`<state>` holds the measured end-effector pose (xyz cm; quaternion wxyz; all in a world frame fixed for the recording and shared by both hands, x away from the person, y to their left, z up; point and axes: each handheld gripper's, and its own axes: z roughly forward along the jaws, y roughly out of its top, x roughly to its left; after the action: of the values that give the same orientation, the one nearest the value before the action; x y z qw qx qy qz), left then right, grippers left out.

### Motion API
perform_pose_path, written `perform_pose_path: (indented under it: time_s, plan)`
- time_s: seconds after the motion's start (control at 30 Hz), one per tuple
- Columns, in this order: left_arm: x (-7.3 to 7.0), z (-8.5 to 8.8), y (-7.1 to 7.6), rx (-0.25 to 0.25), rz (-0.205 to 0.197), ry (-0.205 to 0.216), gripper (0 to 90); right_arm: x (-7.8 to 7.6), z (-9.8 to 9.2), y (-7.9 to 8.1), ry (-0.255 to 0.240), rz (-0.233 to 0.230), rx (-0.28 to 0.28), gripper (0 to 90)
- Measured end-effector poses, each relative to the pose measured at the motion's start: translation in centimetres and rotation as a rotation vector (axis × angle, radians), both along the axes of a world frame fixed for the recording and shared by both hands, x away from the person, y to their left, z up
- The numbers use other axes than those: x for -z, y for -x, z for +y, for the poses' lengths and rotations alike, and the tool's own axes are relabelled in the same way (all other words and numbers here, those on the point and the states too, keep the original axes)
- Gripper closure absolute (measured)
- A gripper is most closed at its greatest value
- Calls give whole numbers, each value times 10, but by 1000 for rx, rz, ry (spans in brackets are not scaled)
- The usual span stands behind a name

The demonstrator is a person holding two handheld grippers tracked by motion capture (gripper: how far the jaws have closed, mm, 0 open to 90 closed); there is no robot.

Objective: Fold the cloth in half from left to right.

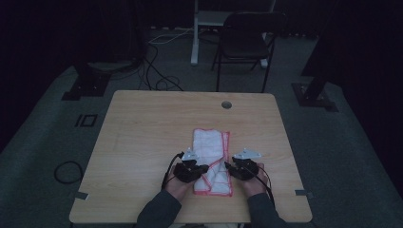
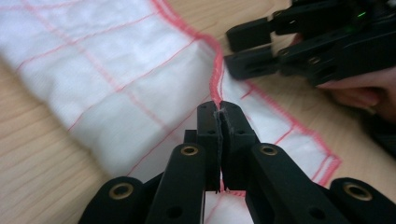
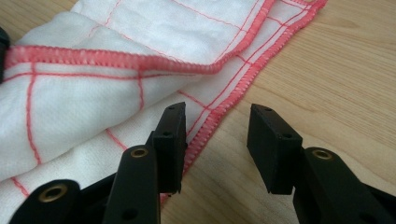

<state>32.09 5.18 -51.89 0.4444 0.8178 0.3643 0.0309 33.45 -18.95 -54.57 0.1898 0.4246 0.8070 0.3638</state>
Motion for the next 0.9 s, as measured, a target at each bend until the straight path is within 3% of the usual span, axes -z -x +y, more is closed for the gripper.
perform_pose_path:
  time_s: [0.23, 0.43, 0.83, 0.9]
  plan:
    - [-9, -17, 8, 57, -17, 24, 885, 0, 0, 0, -2, 0, 0, 570]
    - [-12, -30, 17, 100, -27, 19, 886, 0, -1, -1, -5, 2, 1, 566]
    - [-7, -46, 33, 162, -24, -4, 884, 0, -1, -1, -4, 2, -1, 566]
    - [-7, -46, 34, 182, -28, 5, 851, 0, -1, -1, -3, 2, -1, 563]
